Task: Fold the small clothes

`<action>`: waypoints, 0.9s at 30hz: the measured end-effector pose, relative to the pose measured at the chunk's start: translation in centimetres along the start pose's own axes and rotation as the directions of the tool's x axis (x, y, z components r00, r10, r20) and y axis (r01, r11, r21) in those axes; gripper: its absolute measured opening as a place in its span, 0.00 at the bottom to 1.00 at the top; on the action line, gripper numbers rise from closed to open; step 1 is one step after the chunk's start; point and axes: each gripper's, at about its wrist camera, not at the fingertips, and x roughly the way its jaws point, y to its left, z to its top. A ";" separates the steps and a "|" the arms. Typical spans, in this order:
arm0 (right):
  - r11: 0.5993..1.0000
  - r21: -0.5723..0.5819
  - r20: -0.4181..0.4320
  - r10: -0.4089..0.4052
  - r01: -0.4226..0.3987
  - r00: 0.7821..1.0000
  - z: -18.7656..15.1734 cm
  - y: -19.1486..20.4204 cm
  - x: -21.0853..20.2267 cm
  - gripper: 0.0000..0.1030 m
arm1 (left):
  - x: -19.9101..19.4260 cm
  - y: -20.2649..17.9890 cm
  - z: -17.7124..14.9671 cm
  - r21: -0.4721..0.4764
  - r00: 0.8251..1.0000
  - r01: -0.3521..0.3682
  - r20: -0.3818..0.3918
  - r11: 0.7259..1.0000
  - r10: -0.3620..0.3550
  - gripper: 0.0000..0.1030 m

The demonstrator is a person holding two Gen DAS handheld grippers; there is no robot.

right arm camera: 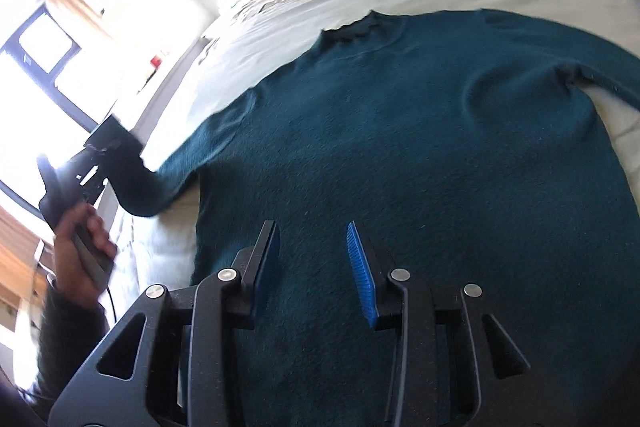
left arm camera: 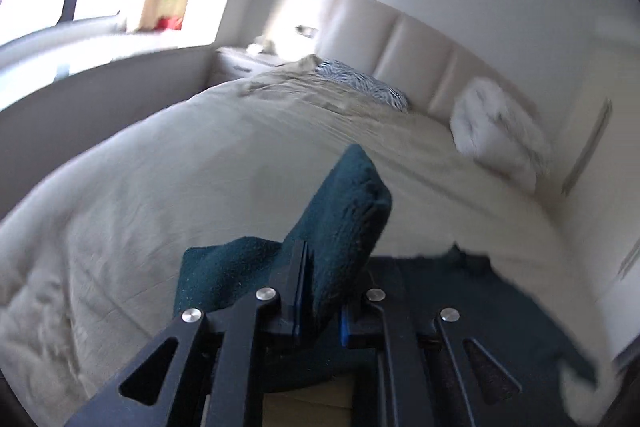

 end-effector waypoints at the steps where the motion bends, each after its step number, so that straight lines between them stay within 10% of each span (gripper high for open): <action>1: 0.999 0.022 -0.009 0.027 -0.026 1.000 0.6 -0.6 0.0 0.33 | 0.3 -2.6 -1.1 0.101 1.000 0.001 -0.014 0.995 0.001 0.12; 7: 0.979 0.126 -0.099 0.172 -0.159 0.980 4.1 -2.5 2.6 0.46 | 3.1 -11.3 -9.4 0.444 0.991 0.018 -0.127 0.896 0.043 0.12; 18: 0.920 0.247 -0.272 0.367 -0.304 0.890 8.3 1.7 14.4 0.46 | 2.1 -10.1 -12.5 0.507 0.991 -0.029 -0.101 0.861 0.093 0.12; 27: 0.921 0.242 -0.311 0.371 -0.305 0.875 9.1 4.0 18.7 0.53 | 2.3 -10.9 -13.1 0.514 0.988 -0.040 -0.105 0.857 0.109 0.16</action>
